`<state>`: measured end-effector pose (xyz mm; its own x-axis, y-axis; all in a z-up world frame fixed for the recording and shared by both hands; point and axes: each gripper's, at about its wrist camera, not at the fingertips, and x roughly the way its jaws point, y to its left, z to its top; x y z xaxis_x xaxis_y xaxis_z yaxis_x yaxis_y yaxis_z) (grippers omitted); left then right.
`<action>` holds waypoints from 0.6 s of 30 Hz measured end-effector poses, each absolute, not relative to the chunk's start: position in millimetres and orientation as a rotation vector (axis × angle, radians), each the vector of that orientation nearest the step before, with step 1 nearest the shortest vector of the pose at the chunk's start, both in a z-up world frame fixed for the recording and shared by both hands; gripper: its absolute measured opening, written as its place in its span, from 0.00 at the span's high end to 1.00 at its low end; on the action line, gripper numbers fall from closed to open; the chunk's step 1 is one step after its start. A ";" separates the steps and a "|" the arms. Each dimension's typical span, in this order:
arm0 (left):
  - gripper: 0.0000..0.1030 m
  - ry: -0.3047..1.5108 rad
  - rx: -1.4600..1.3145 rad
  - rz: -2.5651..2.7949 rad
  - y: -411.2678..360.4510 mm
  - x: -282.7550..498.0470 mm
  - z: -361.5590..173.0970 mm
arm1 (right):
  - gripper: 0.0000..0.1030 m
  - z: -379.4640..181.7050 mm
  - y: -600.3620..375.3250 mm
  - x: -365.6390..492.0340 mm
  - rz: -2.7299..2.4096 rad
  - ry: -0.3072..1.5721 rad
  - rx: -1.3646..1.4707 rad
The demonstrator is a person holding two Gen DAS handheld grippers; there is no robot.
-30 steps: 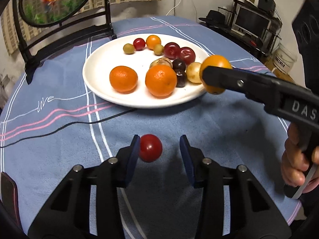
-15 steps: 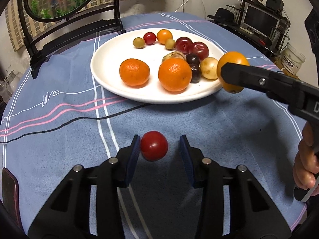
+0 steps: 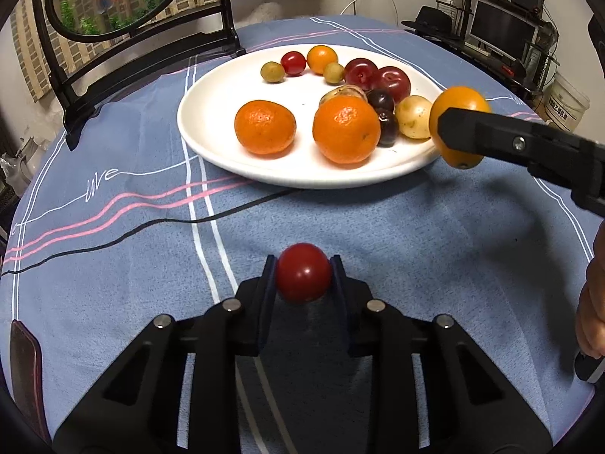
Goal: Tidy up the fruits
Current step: 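Grasp the orange with the right tool while the left tool grasps the red apple, then lower both held fruits onto the white plate and open both tools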
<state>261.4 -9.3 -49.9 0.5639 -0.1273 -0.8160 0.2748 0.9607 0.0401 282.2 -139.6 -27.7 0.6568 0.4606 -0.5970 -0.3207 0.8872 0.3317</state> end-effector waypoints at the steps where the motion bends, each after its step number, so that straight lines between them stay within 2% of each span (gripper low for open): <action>1: 0.73 0.943 0.168 -0.238 -9.1 261.7 -49.9 | 0.63 -27.7 -139.1 282.1 0.445 0.731 0.203; 6: 0.73 0.936 0.137 -0.263 -6.8 259.0 -45.7 | 0.63 -27.7 -139.1 282.1 0.442 0.732 0.201; 18: 0.73 0.785 0.015 -0.332 -2.3 248.0 -5.6 | 0.62 -19.7 -142.1 285.1 0.438 0.671 0.193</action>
